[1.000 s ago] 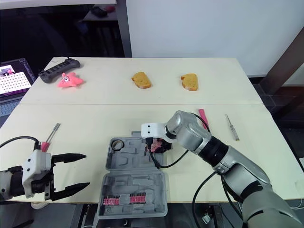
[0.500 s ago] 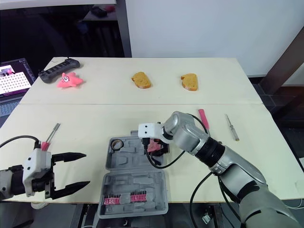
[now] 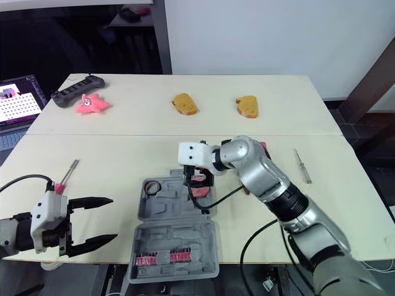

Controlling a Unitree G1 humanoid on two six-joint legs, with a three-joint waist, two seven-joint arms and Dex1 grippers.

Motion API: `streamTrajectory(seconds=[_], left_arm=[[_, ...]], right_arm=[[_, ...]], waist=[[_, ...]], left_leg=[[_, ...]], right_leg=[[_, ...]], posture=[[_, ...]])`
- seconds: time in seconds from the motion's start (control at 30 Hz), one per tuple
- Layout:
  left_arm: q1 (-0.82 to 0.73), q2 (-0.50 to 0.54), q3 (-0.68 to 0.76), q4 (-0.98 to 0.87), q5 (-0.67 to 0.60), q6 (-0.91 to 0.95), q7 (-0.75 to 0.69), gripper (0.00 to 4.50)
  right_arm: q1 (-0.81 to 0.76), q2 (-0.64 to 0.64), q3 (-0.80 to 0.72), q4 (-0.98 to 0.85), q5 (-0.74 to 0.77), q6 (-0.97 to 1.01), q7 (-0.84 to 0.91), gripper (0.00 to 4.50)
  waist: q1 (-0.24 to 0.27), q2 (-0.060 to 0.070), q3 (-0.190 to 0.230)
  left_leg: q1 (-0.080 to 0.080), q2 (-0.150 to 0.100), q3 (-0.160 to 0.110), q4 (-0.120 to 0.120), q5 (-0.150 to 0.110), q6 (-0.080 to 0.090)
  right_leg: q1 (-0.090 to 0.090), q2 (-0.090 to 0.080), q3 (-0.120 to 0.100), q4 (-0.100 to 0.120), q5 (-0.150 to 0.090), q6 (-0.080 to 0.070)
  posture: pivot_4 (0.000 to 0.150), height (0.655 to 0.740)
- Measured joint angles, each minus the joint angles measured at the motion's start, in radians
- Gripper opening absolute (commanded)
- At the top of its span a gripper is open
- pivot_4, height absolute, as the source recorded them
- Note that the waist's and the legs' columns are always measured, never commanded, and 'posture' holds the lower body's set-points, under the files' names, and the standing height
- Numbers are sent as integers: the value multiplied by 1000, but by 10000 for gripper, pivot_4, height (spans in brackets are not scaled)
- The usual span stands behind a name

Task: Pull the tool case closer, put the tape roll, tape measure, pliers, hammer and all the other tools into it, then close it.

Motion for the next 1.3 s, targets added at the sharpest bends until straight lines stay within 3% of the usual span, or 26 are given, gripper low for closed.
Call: streamTrajectory(seconds=[0.07,0.17,0.57,0.63,0.7,1.3], left_arm=[[-12,1,-4,1,-1,1,-1,45000],[-30,2,-12,12,-1,1,-5,45000],[-97,10,-44,69,1,0,-28,45000],[-100,10,-46,70,1,0,-29,45000],[-100,10,-46,70,1,-1,-31,45000],[-102,19,-46,74,2,0,-43,45000]], right_arm=[[44,-10,-34,2,49,-46,22,35522],[123,-44,-71,3,111,-87,65,20973],[161,-17,-106,229,142,-225,31,20973],[161,-17,-107,254,143,-239,31,15733],[166,-17,-111,264,147,-252,32,7625],[195,6,-125,448,133,-407,24,7625]], waist=[[1,0,0],[0,0,0],[-2,0,0],[-1,0,0],[-1,0,0],[-1,-1,-1]], left_leg=[[0,0,0,0,0,0],[0,0,0,0,0,0],[0,0,0,0,0,0],[0,0,0,0,0,0],[0,0,0,0,0,0],[2,0,0,0,0,0]], right_leg=[[1,0,0,-1,0,0],[1,0,0,-1,0,0],[1,0,0,-1,0,0],[1,0,0,-1,0,0],[1,0,0,-1,0,0],[3,0,0,-1,0,0]], posture=[[1500,7129],[1500,7129],[1500,7129],[1500,7129],[1500,7129],[1500,7129]])
